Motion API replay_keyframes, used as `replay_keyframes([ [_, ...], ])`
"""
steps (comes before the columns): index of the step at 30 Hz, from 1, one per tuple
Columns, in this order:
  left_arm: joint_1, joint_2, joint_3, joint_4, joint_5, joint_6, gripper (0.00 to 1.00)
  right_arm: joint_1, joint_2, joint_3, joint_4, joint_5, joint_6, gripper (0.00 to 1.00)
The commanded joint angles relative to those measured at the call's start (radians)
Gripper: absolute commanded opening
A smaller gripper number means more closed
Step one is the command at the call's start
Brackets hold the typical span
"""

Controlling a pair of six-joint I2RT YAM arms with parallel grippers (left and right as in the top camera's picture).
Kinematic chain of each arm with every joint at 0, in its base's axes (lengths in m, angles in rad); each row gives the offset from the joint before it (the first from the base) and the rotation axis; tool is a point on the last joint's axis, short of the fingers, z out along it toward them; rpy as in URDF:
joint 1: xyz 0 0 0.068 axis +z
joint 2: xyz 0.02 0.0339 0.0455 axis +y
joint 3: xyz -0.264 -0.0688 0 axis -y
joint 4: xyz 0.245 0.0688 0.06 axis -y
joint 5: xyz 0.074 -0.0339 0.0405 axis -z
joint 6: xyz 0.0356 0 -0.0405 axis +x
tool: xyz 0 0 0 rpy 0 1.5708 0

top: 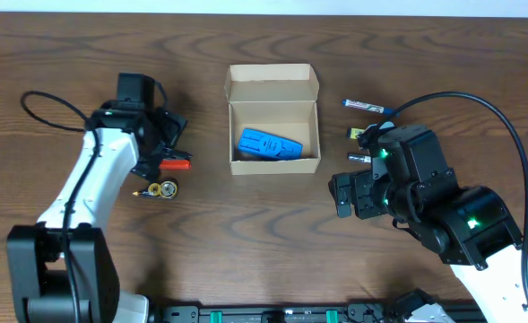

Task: Pack container
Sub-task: 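Move the left gripper to the red stapler and grasp it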

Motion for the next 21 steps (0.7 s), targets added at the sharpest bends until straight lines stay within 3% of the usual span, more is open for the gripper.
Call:
replay_keyframes([
  [1,-0.038,0.040,-0.006,0.039,0.005,-0.119,0.98,0.003,-0.001,0.002,0.000,0.000,-0.013,0.99],
  [7,-0.069,0.131,-0.006,0.085,0.007,-0.218,0.98,0.003,-0.001,0.002,0.000,0.000,-0.013,0.99],
  [18,-0.067,0.170,-0.006,0.111,-0.060,-0.236,1.00,0.003,-0.001,0.002,0.000,0.000,-0.013,0.99],
  [19,-0.067,0.174,-0.006,0.111,-0.062,-0.236,0.95,0.003,-0.001,0.002,0.000,0.000,-0.013,0.99],
  [21,-0.067,0.183,-0.006,0.111,-0.063,-0.237,0.93,0.003,-0.001,0.002,0.000,0.000,-0.013,0.99],
])
